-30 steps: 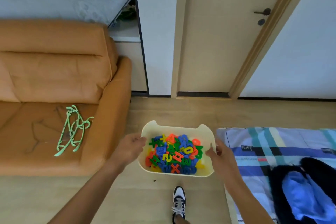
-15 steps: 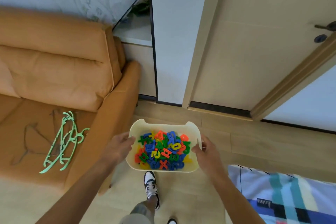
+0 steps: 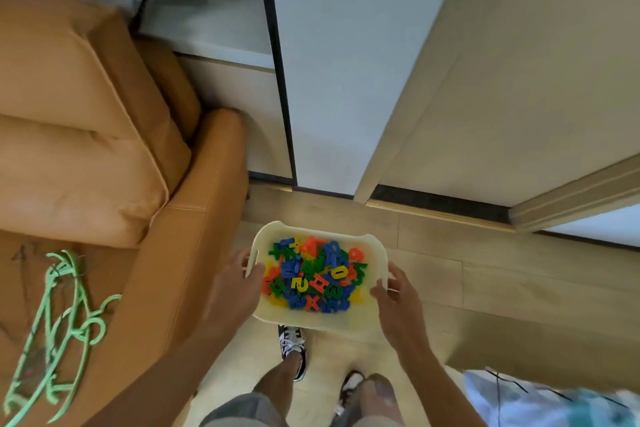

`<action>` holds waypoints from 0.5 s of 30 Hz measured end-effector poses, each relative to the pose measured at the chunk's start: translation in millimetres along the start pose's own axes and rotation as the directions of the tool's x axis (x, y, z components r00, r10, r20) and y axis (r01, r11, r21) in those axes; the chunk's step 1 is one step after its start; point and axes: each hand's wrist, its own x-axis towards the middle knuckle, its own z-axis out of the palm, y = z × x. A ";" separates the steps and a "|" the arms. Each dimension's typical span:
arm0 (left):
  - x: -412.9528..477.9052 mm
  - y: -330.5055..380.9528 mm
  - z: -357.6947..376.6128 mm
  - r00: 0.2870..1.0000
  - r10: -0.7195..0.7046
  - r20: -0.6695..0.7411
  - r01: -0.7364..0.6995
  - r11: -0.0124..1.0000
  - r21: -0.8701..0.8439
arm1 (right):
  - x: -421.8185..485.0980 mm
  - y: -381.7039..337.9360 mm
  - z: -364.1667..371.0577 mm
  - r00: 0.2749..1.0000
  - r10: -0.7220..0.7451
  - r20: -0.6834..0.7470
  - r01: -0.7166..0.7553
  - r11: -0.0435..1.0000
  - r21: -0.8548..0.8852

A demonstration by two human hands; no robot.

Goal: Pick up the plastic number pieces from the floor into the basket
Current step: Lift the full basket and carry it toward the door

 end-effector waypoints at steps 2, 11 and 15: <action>35.1 -6.4 23.1 0.999 -0.022 -0.035 0.022 1.000 0.006 | 37.9 6.0 12.7 0.999 0.041 0.011 -0.041 0.999 0.018; 217.2 -79.7 160.0 0.989 -0.121 -0.085 0.122 0.993 0.008 | 237.7 86.2 77.0 0.990 0.141 0.024 -0.141 0.990 0.003; 304.2 -118.4 218.4 0.993 -0.070 -0.090 0.075 0.996 0.055 | 336.7 128.0 112.8 0.990 0.140 0.021 -0.139 0.990 -0.026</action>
